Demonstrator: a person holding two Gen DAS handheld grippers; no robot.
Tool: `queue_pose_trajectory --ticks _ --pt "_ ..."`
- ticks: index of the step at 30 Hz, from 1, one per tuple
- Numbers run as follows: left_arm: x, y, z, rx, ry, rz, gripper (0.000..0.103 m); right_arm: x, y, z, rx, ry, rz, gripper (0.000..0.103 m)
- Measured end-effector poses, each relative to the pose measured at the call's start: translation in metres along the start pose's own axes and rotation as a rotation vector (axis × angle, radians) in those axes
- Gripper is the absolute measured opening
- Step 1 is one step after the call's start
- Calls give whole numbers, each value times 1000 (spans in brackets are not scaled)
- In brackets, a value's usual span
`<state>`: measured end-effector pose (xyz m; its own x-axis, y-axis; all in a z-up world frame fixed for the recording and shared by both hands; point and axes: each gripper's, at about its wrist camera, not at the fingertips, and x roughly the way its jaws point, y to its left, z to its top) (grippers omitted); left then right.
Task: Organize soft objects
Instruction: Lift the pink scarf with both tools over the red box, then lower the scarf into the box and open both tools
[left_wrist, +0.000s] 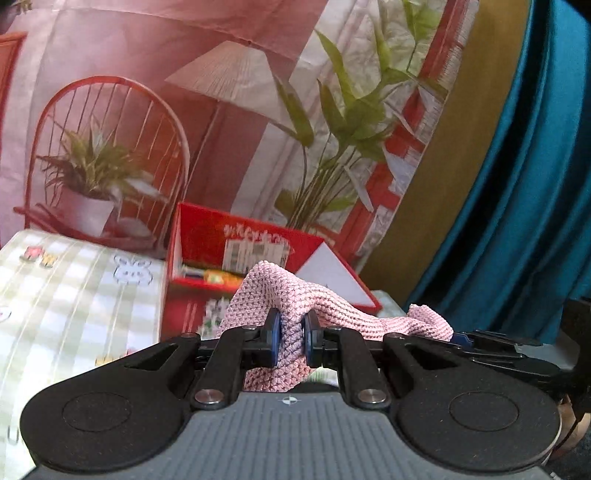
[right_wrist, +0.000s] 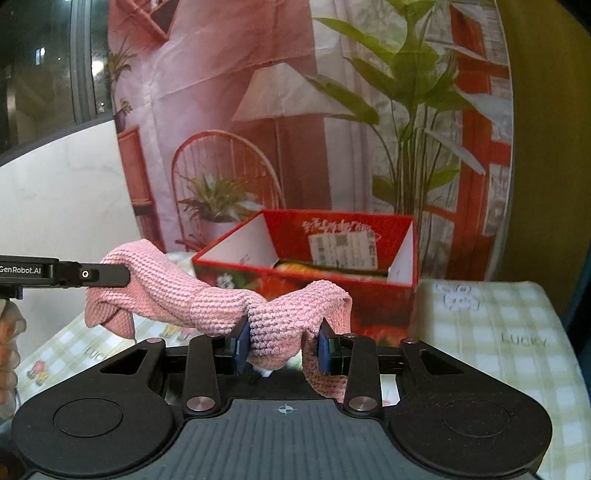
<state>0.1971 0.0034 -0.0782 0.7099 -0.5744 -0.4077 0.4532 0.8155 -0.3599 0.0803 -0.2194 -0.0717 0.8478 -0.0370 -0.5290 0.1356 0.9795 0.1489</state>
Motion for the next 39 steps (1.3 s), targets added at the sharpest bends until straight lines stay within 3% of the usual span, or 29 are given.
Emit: queue_pose_trajectory --ticks 6,13,22,30,33,35,39 --pt "35 9 41 43 -15 33 14 27 -17 32 13 -54 -3 32" --pt "97 29 81 47 27 74 14 85 -46 69 68 -70 2 32" --pt "178 43 91 74 138 143 14 187 -84 94 98 77 -79 32" --pt "211 55 91 90 204 162 15 234 -109 98 254 153 -85 31" --pt "215 60 88 91 216 166 25 241 -111 96 275 169 -98 39" --pt "213 62 87 80 210 168 45 241 -113 94 291 174 -107 46" --pt "202 55 89 103 184 176 56 234 -114 91 318 165 -123 59"
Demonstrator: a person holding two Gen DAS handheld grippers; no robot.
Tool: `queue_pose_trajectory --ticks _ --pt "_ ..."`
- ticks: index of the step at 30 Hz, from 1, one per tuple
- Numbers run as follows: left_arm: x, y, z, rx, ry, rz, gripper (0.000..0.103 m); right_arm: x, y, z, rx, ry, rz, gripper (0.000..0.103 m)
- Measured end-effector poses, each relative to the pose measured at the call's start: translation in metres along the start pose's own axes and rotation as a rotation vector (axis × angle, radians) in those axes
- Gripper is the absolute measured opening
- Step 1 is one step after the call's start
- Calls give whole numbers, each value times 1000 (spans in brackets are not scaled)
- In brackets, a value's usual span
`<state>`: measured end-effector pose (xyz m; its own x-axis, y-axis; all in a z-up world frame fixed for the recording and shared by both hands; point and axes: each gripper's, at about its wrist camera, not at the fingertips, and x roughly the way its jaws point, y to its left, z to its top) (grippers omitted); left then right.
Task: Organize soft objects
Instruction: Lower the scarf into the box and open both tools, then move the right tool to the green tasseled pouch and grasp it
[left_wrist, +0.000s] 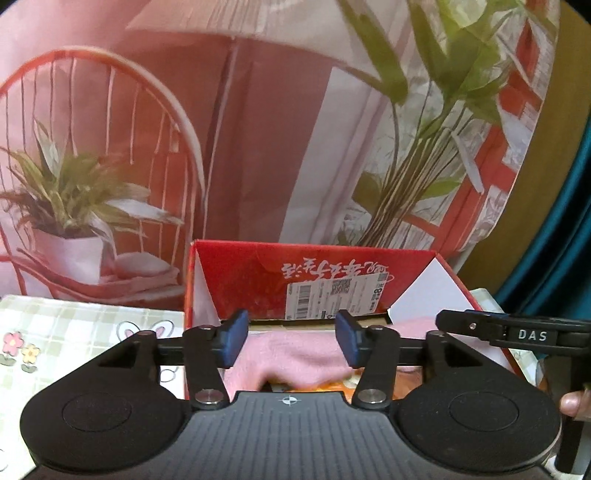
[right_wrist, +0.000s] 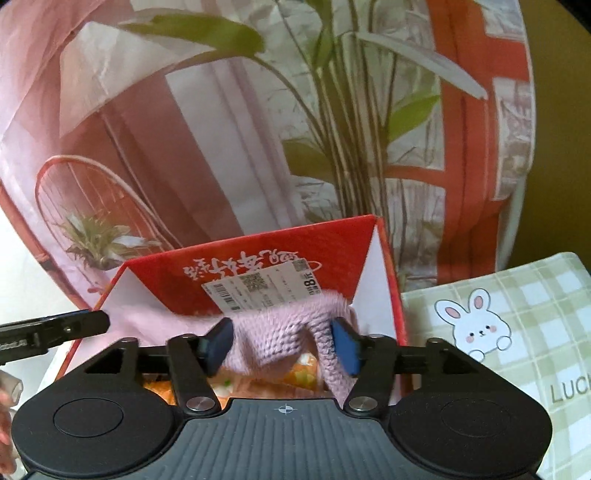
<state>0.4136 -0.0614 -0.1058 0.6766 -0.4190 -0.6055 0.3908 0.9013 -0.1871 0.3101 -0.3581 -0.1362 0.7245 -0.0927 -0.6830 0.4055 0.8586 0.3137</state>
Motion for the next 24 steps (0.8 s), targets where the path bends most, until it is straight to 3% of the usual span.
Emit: queue_pose_trajectory --ticks 6,8,13,15,24 --pt "-42 -7 -7 35 -38 24 60 -32 10 -3 -51 -33 -14 73" --pt "-58 -7 -11 38 -45 42 67 -46 16 -7 -92 -49 -21 85" --pt "-104 -13 -27 69 -84 92 81 -81 35 -26 -193 -83 -32 102" --pt "-121 -15 -37 71 -95 97 87 -97 41 -37 -215 -113 -23 103" --pt "-168 -35 -103 116 -61 92 90 -147 61 -103 -277 -124 -6 103"
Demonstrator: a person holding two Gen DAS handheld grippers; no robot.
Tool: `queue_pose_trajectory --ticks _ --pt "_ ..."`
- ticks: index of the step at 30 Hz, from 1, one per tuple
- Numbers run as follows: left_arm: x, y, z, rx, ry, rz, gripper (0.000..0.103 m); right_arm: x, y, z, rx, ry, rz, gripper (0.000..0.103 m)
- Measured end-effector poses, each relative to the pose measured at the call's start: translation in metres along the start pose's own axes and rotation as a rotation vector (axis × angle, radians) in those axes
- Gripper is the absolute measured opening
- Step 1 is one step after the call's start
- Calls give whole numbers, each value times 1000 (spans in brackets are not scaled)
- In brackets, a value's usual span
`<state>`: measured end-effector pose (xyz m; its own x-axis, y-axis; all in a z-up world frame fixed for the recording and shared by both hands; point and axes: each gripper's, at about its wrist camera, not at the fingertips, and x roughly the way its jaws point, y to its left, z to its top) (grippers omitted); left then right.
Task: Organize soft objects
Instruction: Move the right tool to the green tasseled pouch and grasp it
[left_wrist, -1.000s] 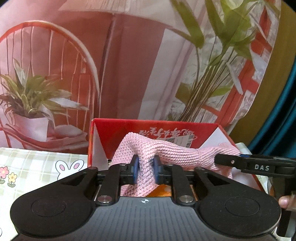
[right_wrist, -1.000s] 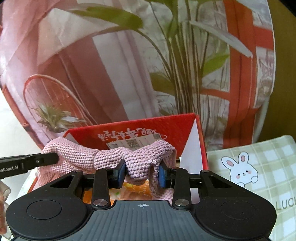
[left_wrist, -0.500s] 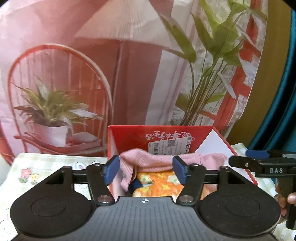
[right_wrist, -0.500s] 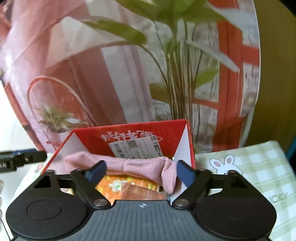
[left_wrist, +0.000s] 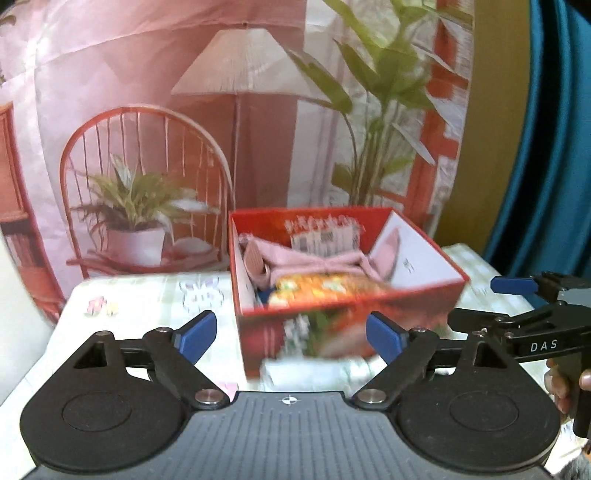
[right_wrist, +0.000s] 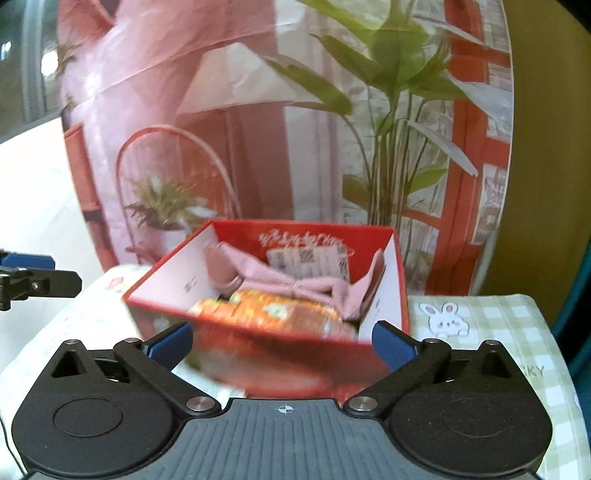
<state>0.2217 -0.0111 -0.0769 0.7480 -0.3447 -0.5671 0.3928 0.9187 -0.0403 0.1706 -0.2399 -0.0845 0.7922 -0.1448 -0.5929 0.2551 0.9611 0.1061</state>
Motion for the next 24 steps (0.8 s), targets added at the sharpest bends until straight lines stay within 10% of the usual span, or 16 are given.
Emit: queue_pose_trajectory --ticks 24 --pt "-21 -32 -149 -91 165 -48 88 -66 31 -172 -53 195 51 77"
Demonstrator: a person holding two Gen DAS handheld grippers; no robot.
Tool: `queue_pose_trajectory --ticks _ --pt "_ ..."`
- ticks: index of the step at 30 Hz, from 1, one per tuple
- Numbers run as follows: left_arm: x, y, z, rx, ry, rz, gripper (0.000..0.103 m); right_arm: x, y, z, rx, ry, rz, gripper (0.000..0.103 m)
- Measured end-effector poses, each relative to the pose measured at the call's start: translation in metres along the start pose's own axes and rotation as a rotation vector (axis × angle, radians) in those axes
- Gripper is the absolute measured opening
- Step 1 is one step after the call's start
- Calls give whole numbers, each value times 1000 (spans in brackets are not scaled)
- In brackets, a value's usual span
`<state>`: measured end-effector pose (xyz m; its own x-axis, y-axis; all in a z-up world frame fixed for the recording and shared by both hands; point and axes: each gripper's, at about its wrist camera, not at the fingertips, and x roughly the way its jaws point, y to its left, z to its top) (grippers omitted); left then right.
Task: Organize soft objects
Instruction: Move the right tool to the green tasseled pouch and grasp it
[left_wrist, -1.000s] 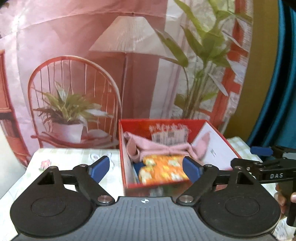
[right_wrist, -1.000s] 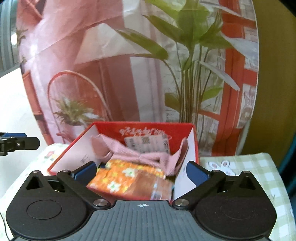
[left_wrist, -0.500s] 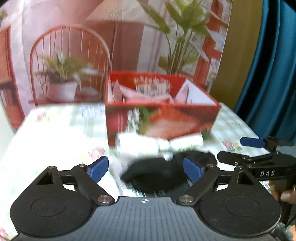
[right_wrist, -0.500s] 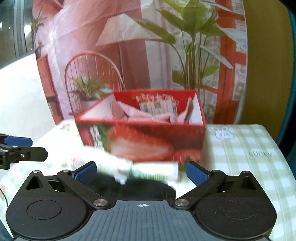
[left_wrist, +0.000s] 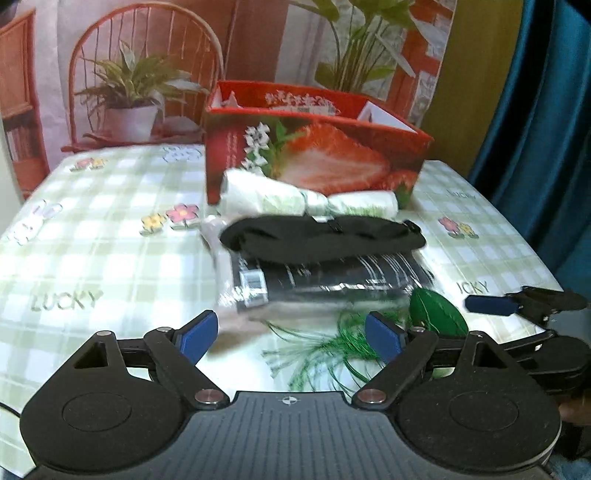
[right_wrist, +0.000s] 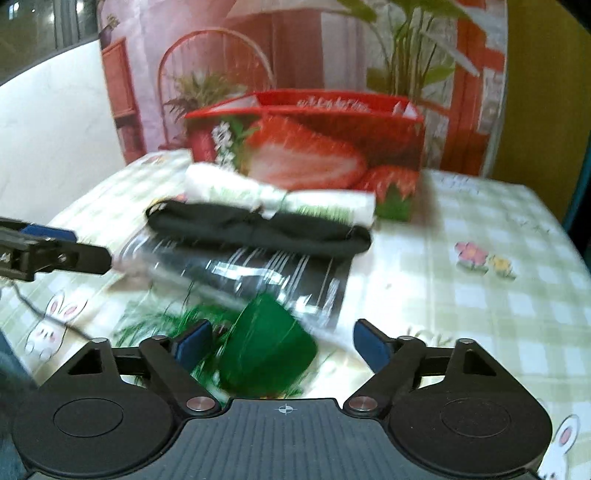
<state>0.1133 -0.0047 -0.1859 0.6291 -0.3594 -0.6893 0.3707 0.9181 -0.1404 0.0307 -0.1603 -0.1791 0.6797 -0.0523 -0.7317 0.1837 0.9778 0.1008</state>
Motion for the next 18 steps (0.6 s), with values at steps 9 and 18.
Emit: queue_pose_trajectory --ticks 9,18 --pt "6 3 -8 -65 27 -95 65 10 8 -10 -15 42 58 53" --pt "19 -10 -2 -49 56 -208 65 19 28 -9 -96 4 136 53"
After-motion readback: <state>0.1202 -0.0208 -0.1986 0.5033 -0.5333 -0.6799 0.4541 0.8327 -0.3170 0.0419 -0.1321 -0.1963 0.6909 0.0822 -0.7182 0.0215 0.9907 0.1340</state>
